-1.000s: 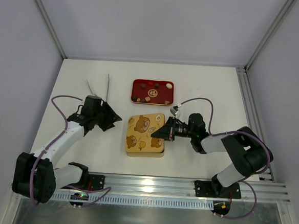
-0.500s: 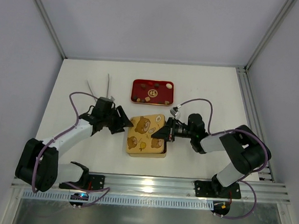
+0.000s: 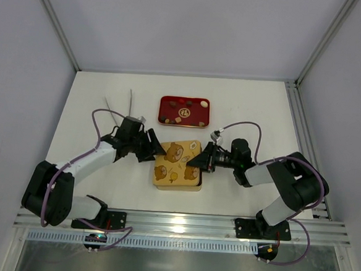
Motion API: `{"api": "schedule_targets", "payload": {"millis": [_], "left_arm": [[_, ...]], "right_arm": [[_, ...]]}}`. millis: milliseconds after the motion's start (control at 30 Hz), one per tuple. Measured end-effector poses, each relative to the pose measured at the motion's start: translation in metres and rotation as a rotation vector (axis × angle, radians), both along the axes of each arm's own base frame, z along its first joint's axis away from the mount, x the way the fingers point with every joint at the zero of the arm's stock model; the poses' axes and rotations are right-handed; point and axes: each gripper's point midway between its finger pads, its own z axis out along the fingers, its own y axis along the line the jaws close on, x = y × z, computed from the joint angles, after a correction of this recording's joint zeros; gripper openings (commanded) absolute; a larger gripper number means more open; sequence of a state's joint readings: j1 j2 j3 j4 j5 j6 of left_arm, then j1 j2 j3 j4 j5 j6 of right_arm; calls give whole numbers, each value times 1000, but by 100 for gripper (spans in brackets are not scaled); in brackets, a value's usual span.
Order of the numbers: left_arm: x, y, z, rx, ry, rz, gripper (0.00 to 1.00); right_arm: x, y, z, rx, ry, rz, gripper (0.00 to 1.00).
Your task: Pack the chocolate
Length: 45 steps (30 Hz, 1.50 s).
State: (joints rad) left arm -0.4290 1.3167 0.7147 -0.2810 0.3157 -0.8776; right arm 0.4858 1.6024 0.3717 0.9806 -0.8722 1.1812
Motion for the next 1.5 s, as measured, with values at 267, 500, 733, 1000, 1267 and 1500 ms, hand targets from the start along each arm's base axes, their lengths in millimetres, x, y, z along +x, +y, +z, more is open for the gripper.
{"api": "schedule_targets", "payload": {"millis": [267, 500, 733, 1000, 1267, 1500], "left_arm": [[-2, -6, 0, -4, 8, -19, 59], [0, -12, 5, -11, -1, -33, 59], [3, -19, 9, -15, -8, -49, 59], [2, -26, 11, -16, -10, -67, 58], [1, -30, 13, -11, -3, -80, 58], [2, -37, 12, 0, 9, -96, 58]], "right_arm": [[3, -19, -3, -19, 13, -51, 43], [4, -34, 1, -73, -36, -79, 46], [7, -53, -8, -169, -45, -121, 49], [7, -70, -15, -257, -59, -157, 52], [10, -84, -27, -379, -70, -194, 53], [13, -94, -33, -471, -78, -216, 59]]}}
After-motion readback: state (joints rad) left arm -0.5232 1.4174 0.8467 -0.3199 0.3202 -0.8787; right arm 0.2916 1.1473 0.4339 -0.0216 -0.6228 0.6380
